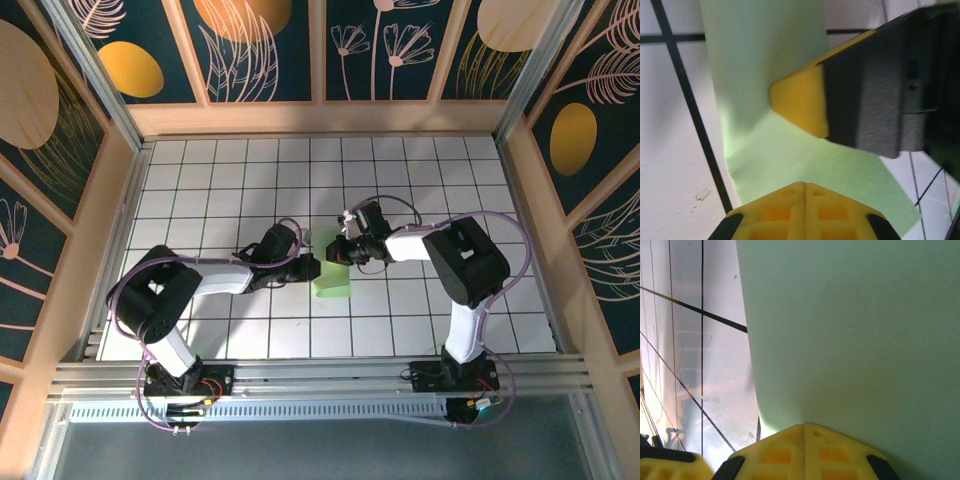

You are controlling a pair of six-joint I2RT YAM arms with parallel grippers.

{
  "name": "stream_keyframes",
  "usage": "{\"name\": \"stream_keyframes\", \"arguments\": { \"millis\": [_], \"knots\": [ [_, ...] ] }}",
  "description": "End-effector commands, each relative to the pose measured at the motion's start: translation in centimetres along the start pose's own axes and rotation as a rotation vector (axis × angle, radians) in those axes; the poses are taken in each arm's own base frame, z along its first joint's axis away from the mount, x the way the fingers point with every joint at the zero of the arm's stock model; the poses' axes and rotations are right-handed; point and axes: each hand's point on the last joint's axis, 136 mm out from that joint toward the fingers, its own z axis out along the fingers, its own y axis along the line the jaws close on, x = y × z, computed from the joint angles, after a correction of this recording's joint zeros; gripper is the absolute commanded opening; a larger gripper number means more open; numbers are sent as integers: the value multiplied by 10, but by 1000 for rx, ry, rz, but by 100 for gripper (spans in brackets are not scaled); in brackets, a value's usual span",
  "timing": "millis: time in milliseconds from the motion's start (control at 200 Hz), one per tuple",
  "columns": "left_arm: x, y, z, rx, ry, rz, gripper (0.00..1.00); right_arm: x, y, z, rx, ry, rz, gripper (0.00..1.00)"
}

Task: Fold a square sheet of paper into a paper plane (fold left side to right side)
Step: First fold the square sheet of paper in half at the center of the table.

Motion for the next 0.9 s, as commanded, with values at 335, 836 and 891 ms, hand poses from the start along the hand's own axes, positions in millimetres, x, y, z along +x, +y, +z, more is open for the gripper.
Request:
{"name": "stream_keyframes", "arguments": {
  "millis": [335,836,891],
  "knots": [
    [29,11,13,27,91,-21,0,30,-48,6,167,85,59,0],
    [71,12,-6,25,166,10,0,30,-50,6,179,92,59,0],
    [75,11,-7,29,176,12,0,31,-50,7,181,94,57,0]
  ]
}}
